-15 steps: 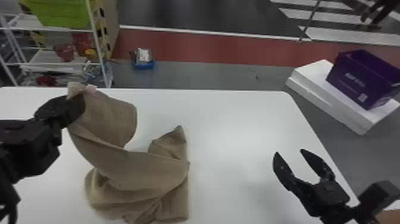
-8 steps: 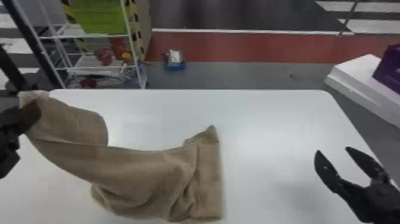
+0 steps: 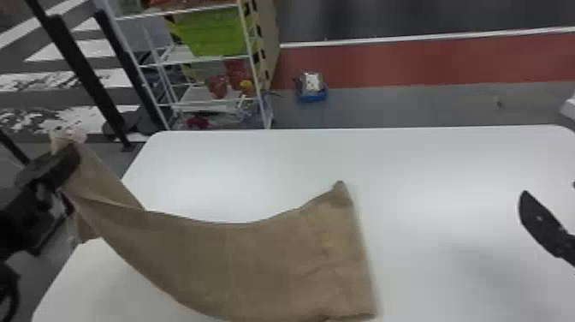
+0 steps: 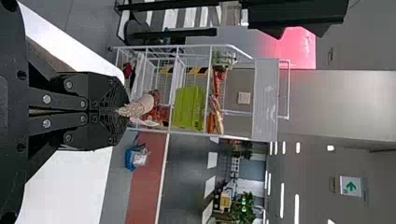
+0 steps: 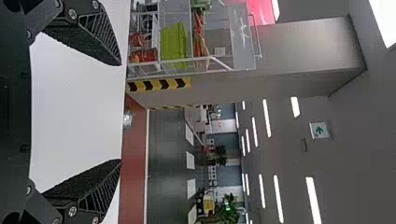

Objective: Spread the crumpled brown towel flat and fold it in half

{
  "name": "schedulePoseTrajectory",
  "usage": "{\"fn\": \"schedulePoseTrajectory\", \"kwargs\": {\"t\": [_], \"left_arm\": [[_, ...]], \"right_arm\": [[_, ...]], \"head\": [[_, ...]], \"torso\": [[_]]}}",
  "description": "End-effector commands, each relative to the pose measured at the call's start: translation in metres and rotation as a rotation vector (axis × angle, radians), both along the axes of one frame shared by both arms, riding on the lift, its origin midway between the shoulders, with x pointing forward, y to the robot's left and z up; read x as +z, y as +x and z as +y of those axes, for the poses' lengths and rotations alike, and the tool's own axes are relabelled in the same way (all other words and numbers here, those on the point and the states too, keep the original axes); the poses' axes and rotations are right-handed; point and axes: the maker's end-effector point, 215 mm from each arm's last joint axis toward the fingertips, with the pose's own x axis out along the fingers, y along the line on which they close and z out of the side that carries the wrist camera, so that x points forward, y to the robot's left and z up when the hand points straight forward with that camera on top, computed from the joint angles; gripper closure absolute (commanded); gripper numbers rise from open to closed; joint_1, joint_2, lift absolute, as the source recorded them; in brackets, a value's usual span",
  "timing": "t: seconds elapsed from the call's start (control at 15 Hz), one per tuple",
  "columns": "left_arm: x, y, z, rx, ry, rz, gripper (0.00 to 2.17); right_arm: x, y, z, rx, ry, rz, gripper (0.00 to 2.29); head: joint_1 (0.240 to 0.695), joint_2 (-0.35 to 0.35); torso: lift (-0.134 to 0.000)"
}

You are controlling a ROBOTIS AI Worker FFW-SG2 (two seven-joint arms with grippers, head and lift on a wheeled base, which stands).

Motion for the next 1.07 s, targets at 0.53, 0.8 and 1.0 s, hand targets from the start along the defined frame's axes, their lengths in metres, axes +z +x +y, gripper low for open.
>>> {"fn": "schedulePoseTrajectory", "kwargs": {"t": [0.53,0.8,1.0], "left_arm": [[-0.030,0.008,-0.006,-0.027,-0.047,0.043,1.45],[-0.036,0.009,-0.005,-0.030,-0.057,0.051,1.45],[-0.040,0.010,-0.004,-0.037,-0.061,0.056,1.45]], "right_arm": [[-0.022,0.067,0.181,0.337,-0.077,0.182,0.17],[-0.058,0.085,0.224,0.402,-0.166,0.373,0.21],[-0.074,0.099,0.239,0.442,-0.175,0.443,0.21]], "head": [[0.695,0.343],[0.695,0.350],[0.695,0.350]], "torso": [[-0.124],[-0.124],[-0.124]]}}
